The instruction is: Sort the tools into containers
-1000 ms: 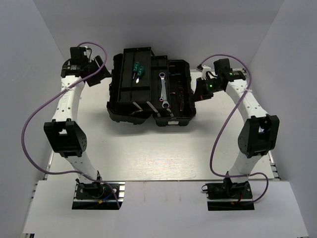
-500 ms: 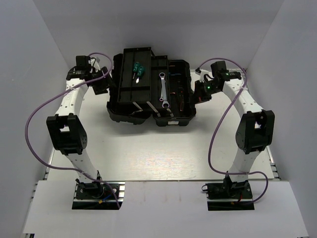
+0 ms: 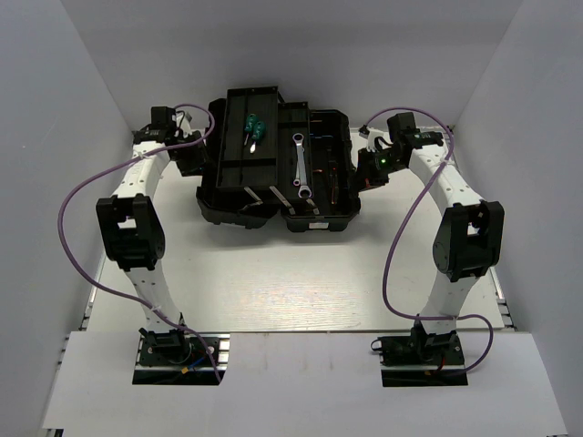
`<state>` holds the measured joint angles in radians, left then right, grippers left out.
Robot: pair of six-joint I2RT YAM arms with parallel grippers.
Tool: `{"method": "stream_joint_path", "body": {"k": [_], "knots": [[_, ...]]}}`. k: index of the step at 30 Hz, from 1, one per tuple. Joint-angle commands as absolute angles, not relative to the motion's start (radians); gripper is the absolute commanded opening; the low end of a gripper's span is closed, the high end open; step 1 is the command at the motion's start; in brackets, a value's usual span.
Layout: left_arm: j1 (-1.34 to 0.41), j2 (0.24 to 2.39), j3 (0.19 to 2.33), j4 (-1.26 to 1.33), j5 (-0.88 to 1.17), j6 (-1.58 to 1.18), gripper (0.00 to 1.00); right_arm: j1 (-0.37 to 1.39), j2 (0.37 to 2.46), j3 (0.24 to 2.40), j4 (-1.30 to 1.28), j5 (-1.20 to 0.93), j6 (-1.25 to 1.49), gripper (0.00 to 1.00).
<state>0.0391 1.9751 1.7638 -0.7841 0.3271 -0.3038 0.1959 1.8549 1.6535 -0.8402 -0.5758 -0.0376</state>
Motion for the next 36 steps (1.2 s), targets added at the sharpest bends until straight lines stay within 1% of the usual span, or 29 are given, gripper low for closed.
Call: {"method": "stream_joint_path", "body": {"k": [1,2,4,5,6,7,8,9,10,11,15,17,19,22,31,32,33,34,36], "knots": [[0.026,1.954,1.799,-0.779,0.316,-0.284,0.49,0.19,1.852,1.671,-0.851,-0.578,-0.048,0.0],[0.026,1.954,1.799,-0.769,0.325,-0.284,0.36,0.192,1.855,1.671,-0.848,-0.575,-0.048,0.0],[0.015,1.945,1.808,-0.769,0.337,-0.284,0.27,0.192,1.852,1.674,-0.85,-0.575,-0.048,0.0],[0.015,1.945,1.809,-0.769,0.337,-0.284,0.19,0.193,1.852,1.672,-0.85,-0.572,-0.046,0.0],[0.015,1.945,1.809,-0.769,0.347,-0.284,0.17,0.192,1.853,1.674,-0.85,-0.566,-0.046,0.02],[0.005,1.931,1.819,-0.758,0.356,-0.284,0.15,0.19,1.85,1.674,-0.848,-0.565,-0.046,0.06],[0.005,1.919,1.819,-0.758,0.356,-0.284,0.13,0.192,1.851,1.674,-0.847,-0.545,-0.045,0.19],[0.005,1.919,1.828,-0.758,0.356,-0.284,0.11,0.19,1.852,1.675,-0.845,-0.537,-0.043,0.27],[-0.005,1.905,1.829,-0.758,0.356,-0.284,0.11,0.189,1.852,1.675,-0.842,-0.52,-0.043,0.33],[-0.014,1.892,1.839,-0.758,0.356,-0.284,0.09,0.189,1.85,1.674,-0.839,-0.468,-0.031,0.44],[-0.032,1.87,1.859,-0.758,0.347,-0.284,0.04,0.186,1.851,1.678,-0.828,-0.41,-0.012,0.52],[-0.044,1.858,1.859,-0.769,0.327,-0.284,0.01,0.187,1.858,1.678,-0.83,-0.406,-0.011,0.54],[-0.044,1.858,1.879,-0.778,0.315,-0.284,0.0,0.19,1.862,1.68,-0.83,-0.382,-0.009,0.54],[-0.063,1.848,1.908,-0.788,0.314,-0.284,0.0,0.192,1.899,1.683,-0.824,-0.354,-0.015,0.56],[-0.115,1.87,2.032,-0.841,0.305,-0.302,0.0,0.216,2.086,1.766,-0.805,-0.368,-0.07,0.56],[-0.115,1.87,2.045,-0.854,0.305,-0.311,0.0,0.221,2.104,1.787,-0.802,-0.362,-0.072,0.55],[-0.126,1.881,2.075,-0.864,0.296,-0.311,0.0,0.225,2.115,1.789,-0.804,-0.356,-0.077,0.5],[-0.135,1.881,2.089,-0.864,0.296,-0.311,0.0,0.23,2.128,1.804,-0.805,-0.371,-0.087,0.3],[-0.144,1.881,2.14,-0.874,0.296,-0.331,0.0,0.229,2.132,1.809,-0.808,-0.415,-0.087,0.02]]}}
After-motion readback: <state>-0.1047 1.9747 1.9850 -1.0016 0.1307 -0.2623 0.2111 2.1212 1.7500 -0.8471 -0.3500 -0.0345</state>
